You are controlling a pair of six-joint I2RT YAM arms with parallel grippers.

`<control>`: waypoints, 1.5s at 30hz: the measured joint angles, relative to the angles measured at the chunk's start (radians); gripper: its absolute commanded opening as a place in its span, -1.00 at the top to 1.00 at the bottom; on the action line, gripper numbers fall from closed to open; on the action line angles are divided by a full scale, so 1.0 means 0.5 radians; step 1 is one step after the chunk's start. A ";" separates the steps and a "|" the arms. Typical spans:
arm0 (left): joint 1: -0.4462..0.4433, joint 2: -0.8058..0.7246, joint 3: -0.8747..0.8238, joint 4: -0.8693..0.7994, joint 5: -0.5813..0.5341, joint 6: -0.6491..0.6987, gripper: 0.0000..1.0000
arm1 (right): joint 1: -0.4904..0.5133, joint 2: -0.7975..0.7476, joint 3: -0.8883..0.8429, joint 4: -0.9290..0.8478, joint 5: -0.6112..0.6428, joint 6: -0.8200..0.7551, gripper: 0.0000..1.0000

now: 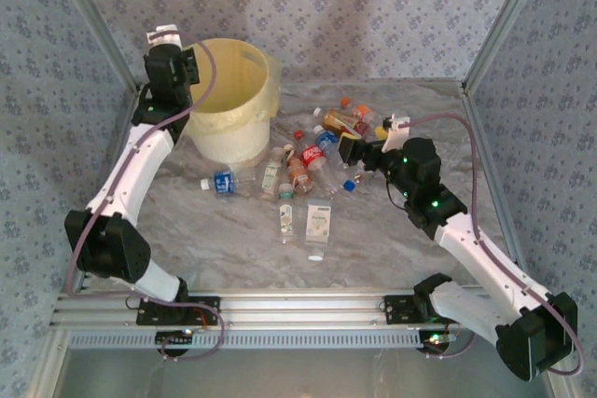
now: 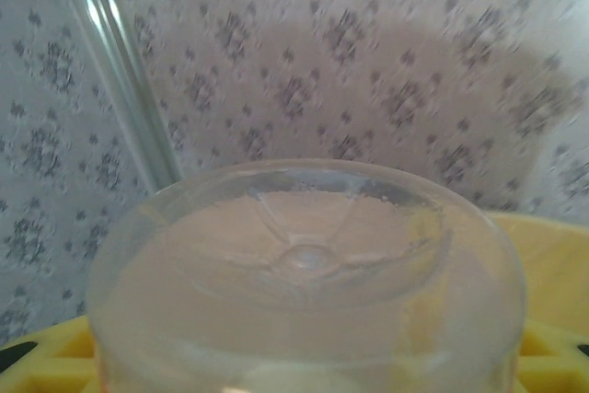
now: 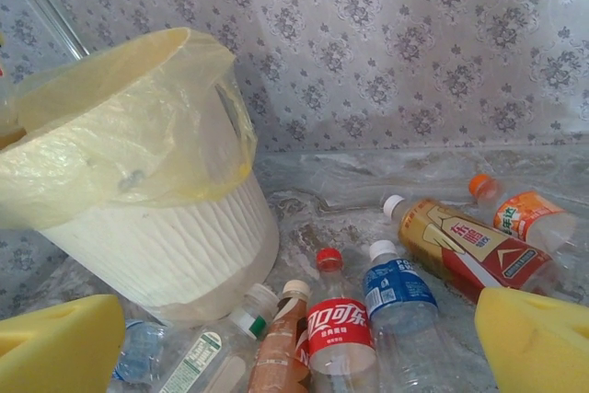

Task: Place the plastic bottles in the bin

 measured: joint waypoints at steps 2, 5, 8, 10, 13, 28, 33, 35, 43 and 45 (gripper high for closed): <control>0.011 0.036 0.010 -0.054 -0.027 -0.010 -0.14 | 0.004 0.000 0.000 -0.009 0.012 -0.001 -1.00; 0.012 0.097 0.038 -0.106 -0.076 -0.031 -0.16 | 0.008 0.000 0.001 -0.036 0.024 -0.005 -1.00; 0.008 0.153 0.092 -0.145 -0.134 -0.064 -0.27 | 0.013 0.000 0.001 -0.066 0.035 -0.007 -1.00; 0.008 0.196 0.137 -0.188 -0.208 -0.094 -0.37 | 0.017 -0.001 0.001 -0.080 0.042 -0.008 -1.00; 0.011 0.264 0.221 -0.307 -0.343 -0.159 -0.52 | 0.024 -0.005 0.005 -0.100 0.056 -0.020 -1.00; 0.012 0.346 0.591 -0.881 -0.226 -0.528 -0.94 | 0.035 -0.040 0.008 -0.194 0.147 -0.059 -1.00; 0.012 0.180 0.585 -0.983 0.211 -0.644 -0.96 | 0.035 -0.018 0.008 -0.195 0.179 -0.059 -1.00; 0.008 0.045 0.536 -0.990 0.352 -0.703 -0.96 | 0.035 0.009 0.008 -0.195 0.192 -0.059 -1.00; -0.020 -0.880 -0.246 -0.790 0.625 -1.132 -0.96 | 0.042 0.059 0.008 -0.179 0.262 -0.056 -1.00; -0.019 -1.064 -0.472 -0.756 0.625 -1.295 -0.96 | 0.043 0.059 0.008 -0.156 0.296 -0.050 -1.00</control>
